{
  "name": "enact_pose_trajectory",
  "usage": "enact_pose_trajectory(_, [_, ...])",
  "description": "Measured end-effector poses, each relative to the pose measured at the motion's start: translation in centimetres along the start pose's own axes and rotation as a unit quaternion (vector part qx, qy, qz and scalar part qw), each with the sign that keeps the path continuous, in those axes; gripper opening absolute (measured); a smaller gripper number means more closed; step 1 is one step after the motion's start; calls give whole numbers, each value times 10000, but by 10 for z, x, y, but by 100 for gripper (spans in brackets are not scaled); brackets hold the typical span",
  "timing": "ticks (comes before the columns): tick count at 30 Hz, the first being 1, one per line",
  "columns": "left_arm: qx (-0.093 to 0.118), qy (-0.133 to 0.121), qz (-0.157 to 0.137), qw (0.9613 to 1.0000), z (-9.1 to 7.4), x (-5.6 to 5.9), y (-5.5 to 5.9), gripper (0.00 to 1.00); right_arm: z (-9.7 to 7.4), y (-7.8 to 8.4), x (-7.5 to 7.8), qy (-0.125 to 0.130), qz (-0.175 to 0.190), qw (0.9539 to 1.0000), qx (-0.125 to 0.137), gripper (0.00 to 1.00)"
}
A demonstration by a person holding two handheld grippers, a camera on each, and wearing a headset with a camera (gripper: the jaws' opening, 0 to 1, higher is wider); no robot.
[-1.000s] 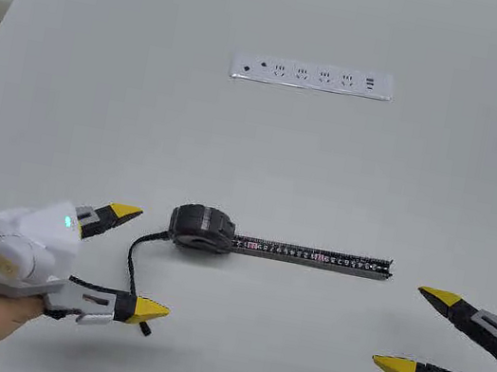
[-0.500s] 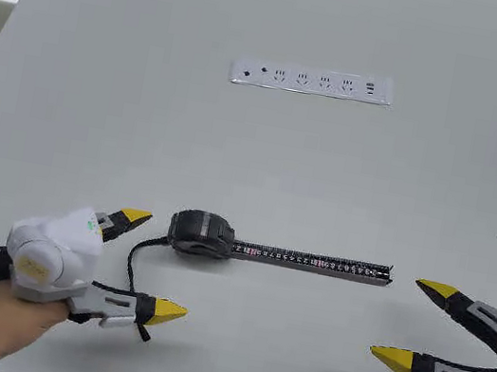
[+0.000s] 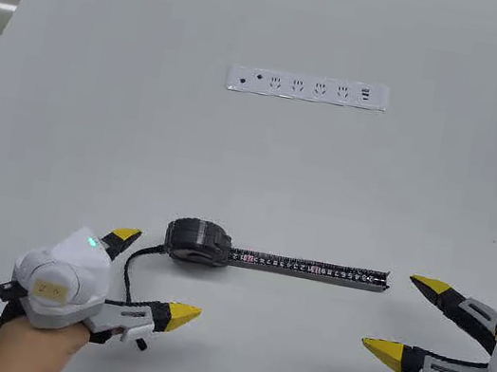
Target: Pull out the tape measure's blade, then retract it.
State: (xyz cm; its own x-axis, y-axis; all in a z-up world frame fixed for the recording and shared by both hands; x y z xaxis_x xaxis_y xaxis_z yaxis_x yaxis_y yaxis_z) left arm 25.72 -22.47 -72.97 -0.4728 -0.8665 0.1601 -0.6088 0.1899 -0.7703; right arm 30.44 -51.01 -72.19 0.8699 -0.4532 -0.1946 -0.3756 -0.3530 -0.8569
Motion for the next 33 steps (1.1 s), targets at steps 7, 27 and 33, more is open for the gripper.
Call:
enact_pose_trajectory(7, [117,-188,-184,9996,4,-2,-5,86,4,1,1,14,104,9999,57,72])
enact_pose_trajectory(27, [180,-739,-932,9927,22,-3,-13,92,18,0,4,144,294,9994,137,72])
enact_pose_trajectory(33, [238,-1013,-1096,9885,26,-7,-15,93,20,0,7,177,293,9993,129,71])
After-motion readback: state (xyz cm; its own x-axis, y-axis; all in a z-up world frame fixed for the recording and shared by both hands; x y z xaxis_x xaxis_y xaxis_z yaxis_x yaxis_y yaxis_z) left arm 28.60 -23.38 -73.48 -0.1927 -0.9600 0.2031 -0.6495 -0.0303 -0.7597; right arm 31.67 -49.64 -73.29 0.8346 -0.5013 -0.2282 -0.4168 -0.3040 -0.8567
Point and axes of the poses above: the centre of the closed fingertips' face, and the gripper's own axes: z roughly forward along the fingers, x roughly to its right, y roughly out of its underside, the point moved 1 cm from there along -z, roughly backward along the fingers, and after that the axes turned 1 degree about z, right-handed, at the moved point
